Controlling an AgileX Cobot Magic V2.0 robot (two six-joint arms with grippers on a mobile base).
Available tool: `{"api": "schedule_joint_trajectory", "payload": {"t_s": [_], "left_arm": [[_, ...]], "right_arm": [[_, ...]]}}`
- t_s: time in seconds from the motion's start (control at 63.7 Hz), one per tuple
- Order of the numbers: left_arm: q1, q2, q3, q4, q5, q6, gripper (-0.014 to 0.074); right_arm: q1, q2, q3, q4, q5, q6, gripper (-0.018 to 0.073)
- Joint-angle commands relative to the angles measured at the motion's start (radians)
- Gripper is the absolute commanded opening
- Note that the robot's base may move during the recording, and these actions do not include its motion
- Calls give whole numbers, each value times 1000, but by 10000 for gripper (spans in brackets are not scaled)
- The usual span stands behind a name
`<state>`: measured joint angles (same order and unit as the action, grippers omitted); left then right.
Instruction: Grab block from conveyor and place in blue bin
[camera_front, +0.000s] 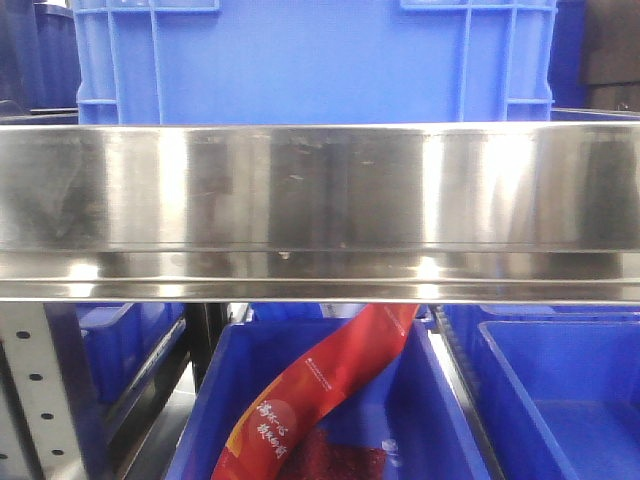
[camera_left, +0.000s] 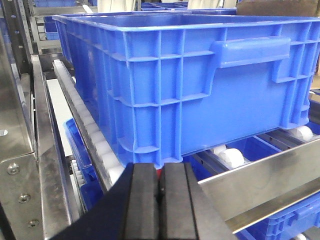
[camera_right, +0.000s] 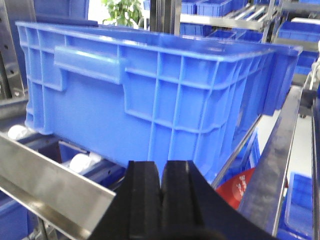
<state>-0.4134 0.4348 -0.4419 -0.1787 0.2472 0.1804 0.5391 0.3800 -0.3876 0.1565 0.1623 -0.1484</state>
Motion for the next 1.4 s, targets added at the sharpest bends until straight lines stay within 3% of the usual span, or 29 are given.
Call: {"api": "schedule_joint_trajectory", "payload": {"t_s": [0.0, 0.393, 0.471, 0.613, 0.785, 0.911, 1.053, 1.147, 1.382], "left_arm": [[1, -6, 2, -3, -25, -8, -111], [1, -6, 2, -3, -25, -8, -111], [13, -26, 6, 56, -25, -8, -111], [106, -122, 67, 111, -63, -8, -111], [257, -283, 201, 109, -114, -8, -111], [329, -389, 313, 78, -158, -8, -111], [372, -435, 418, 75, -230, -8, -111], [382, -435, 442, 75, -341, -8, -111], [382, -435, 442, 79, -342, -8, -111]], "right_arm": [[-8, -7, 1, -5, -36, -2, -162], [-8, -7, 1, -5, -36, -2, -162], [-8, -7, 1, -5, -36, -2, -162], [-8, -7, 1, -5, -36, -2, -162], [-8, -7, 1, -5, -36, -2, -162], [-8, -7, 1, -5, -36, -2, -162], [-8, -7, 1, -5, -36, -2, -162], [-8, -7, 1, -5, -36, -2, -162], [-8, -7, 1, -5, -36, -2, -162]]}}
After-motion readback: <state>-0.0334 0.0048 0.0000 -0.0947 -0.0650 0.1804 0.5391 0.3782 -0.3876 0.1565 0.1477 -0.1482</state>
